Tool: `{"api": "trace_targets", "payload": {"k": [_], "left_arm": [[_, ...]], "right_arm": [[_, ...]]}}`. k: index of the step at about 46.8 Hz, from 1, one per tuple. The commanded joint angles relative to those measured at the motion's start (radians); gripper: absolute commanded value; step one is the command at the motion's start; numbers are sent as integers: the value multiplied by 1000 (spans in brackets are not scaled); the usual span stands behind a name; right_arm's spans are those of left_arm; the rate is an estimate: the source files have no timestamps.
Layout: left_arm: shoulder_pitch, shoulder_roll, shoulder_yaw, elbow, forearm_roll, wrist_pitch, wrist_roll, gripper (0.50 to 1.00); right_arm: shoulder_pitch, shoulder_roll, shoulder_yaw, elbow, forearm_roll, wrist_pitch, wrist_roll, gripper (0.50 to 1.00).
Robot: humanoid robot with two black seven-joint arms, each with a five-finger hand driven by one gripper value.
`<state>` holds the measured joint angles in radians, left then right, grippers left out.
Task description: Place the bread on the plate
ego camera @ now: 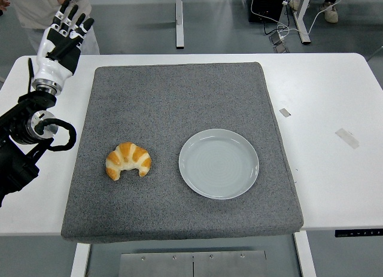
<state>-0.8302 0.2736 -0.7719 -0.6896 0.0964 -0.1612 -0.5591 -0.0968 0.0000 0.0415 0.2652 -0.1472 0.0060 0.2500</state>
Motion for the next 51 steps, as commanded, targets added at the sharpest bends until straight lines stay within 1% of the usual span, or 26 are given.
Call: {"api": "trace_targets", "payload": {"k": [1, 3, 7, 14, 19, 27, 31, 34, 37, 43, 51], "left_arm": [[-10, 10, 2, -10, 5, -1, -31, 989], [-10, 19, 5, -13, 8, -12, -33, 989], [-27, 52, 55, -14, 68, -73, -36, 989], [-78, 75, 144, -19, 181, -107, -39, 987], [-124, 108, 196, -19, 236, -129, -36, 987], [-207, 174, 336, -21, 325, -228, -38, 987], [-245, 191, 382, -22, 376, -239, -38, 987], [-266, 220, 405, -27, 422, -250, -39, 987], [-286, 239, 422, -31, 474, -277, -42, 987], [-305, 283, 427, -80, 589, -322, -44, 987], [-291, 348, 468, -228, 784, -325, -52, 987]], "right_arm": [[0, 0, 0, 0, 0, 0, 0, 1000], [0, 0, 0, 2, 0, 0, 0, 1000], [0, 0, 0, 2, 0, 0, 0, 1000], [2, 0, 0, 0, 0, 0, 0, 1000], [2, 0, 0, 0, 0, 0, 0, 1000], [2, 0, 0, 0, 0, 0, 0, 1000], [2, 0, 0, 0, 0, 0, 0, 1000], [2, 0, 0, 0, 0, 0, 0, 1000], [2, 0, 0, 0, 0, 0, 0, 1000], [2, 0, 0, 0, 0, 0, 0, 1000], [2, 0, 0, 0, 0, 0, 0, 1000]]}}
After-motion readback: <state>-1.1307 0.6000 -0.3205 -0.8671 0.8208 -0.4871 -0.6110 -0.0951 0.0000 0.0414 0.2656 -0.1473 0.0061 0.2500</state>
